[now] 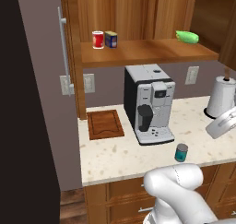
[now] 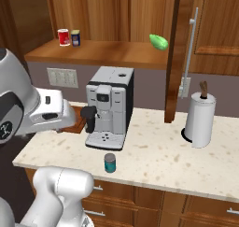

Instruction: Pick the cans from the counter and place them in their designated side in the cabinet.

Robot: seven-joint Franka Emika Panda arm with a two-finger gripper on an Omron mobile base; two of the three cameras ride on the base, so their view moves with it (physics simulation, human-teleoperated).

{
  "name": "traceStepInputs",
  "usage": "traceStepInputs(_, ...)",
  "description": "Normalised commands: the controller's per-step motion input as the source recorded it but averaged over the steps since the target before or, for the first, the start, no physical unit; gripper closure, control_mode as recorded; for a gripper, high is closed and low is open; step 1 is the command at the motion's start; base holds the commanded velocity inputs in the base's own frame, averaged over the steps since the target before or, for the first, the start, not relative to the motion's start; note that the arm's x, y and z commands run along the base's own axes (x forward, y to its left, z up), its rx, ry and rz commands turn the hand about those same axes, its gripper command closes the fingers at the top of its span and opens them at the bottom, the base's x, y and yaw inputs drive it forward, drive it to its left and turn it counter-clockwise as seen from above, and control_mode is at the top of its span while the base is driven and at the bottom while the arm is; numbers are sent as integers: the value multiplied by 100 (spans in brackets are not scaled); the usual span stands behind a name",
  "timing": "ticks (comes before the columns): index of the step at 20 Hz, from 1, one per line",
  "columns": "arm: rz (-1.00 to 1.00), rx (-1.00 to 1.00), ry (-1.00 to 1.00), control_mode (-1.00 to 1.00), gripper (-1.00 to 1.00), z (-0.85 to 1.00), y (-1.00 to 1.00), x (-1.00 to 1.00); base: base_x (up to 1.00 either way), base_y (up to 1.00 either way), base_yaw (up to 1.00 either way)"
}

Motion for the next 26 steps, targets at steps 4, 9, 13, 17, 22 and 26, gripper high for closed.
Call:
traceStepInputs(4, -27, 0, -6, -100, -100, -21, -30, -8, 0, 0, 0)
traceStepInputs(9, -35, 4, -3, -100, -100, -13, -16, 0, 0, 0, 0)
traceStepInputs(13, -18, 9, 6, -100, -100, -5, -4, 1, 0, 0, 0)
traceStepInputs(17, -2, 11, 8, -100, -100, -11, 0, 13, 0, 0, 0)
traceStepInputs(22, 1, 7, 0, -100, -100, -18, -1, 17, 0, 0, 0)
traceStepInputs(26, 0, 0, -5, -100, -100, -35, -3, 11, 0, 0, 0)
